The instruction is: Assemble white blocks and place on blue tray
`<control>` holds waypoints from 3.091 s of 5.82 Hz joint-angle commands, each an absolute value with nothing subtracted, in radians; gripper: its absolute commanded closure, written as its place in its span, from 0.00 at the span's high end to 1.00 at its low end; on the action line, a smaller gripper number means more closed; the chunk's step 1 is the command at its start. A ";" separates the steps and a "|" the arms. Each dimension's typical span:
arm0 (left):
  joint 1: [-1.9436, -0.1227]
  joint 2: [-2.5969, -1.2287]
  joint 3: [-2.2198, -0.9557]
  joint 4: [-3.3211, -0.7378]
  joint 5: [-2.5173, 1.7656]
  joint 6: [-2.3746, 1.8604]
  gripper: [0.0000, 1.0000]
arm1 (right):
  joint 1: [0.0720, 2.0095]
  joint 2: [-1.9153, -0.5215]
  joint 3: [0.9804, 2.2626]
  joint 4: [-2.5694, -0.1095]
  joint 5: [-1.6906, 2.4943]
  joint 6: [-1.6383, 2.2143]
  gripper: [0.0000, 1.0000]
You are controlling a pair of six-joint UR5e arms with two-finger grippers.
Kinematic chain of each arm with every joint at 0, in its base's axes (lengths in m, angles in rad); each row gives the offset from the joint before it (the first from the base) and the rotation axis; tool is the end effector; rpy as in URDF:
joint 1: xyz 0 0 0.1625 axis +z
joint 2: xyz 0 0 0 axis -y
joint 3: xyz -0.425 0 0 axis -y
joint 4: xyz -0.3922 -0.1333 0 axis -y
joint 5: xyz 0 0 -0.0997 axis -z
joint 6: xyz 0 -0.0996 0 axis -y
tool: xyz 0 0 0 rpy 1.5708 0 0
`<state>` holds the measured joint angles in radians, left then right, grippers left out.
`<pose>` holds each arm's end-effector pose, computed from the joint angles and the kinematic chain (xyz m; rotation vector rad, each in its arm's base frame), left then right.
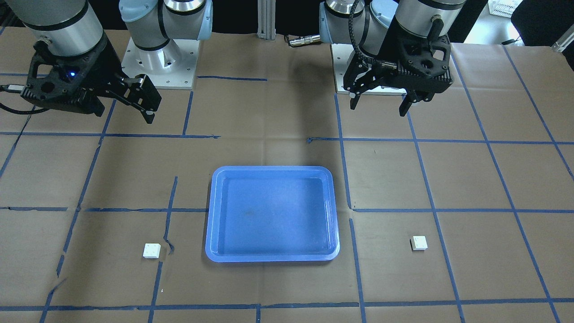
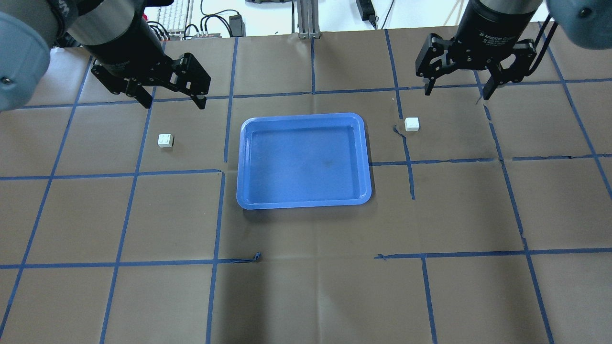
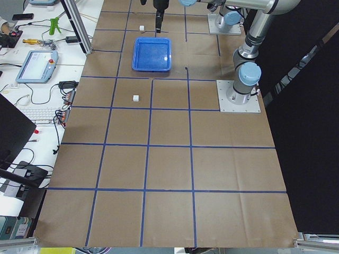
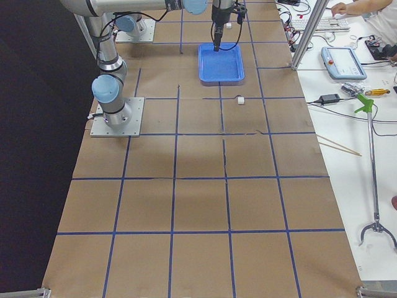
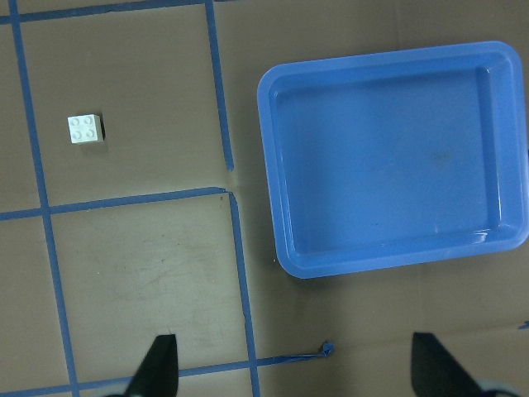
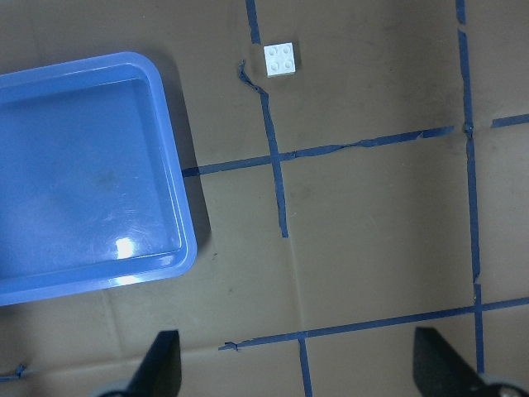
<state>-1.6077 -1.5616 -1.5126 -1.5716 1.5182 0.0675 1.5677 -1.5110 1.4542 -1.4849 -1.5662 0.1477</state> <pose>-0.1566 -0.4881 0.5213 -0.1638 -3.0839 0.1041 0.1322 -0.5141 0.5065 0.2365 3.1298 0.0461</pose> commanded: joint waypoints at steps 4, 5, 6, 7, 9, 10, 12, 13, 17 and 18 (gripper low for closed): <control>-1.609 -1.560 -1.511 -1.568 1.516 0.067 0.99 | 1.568 -1.513 1.463 -1.482 -1.566 0.149 1.00; -1.605 -1.551 -1.544 -1.504 1.516 0.080 0.99 | 1.569 -1.513 1.465 -1.480 -1.565 0.149 1.00; -1.605 -1.558 -1.546 -1.488 1.525 0.080 0.99 | 1.569 -1.513 1.465 -1.482 -1.566 0.149 1.00; -1.570 -1.563 -1.546 -1.479 1.535 0.081 0.99 | 1.569 -1.514 1.463 -1.476 -1.569 0.149 1.00; -1.348 -1.633 -1.548 -1.488 1.531 0.170 0.99 | 1.569 -1.517 1.459 -1.476 -1.554 0.024 1.00; -1.320 -1.708 -1.552 -1.476 1.534 0.175 0.99 | 1.568 -1.513 1.459 -1.480 -1.554 -0.130 1.00; -1.312 -1.894 -1.560 -1.334 1.534 0.184 0.99 | 1.568 -1.508 1.463 -1.492 -1.560 -0.423 1.00; -1.312 -1.960 -1.560 -1.289 1.535 0.183 0.99 | 1.566 -1.488 1.463 -1.494 -1.565 -0.612 1.00; -1.302 -2.149 -1.624 -1.027 1.555 0.219 0.99 | 1.526 -1.421 1.463 -1.623 -1.557 -1.258 1.00; -1.302 -2.152 -1.640 -1.025 1.583 0.253 0.99 | 1.499 -1.404 1.463 -1.624 -1.549 -1.388 1.00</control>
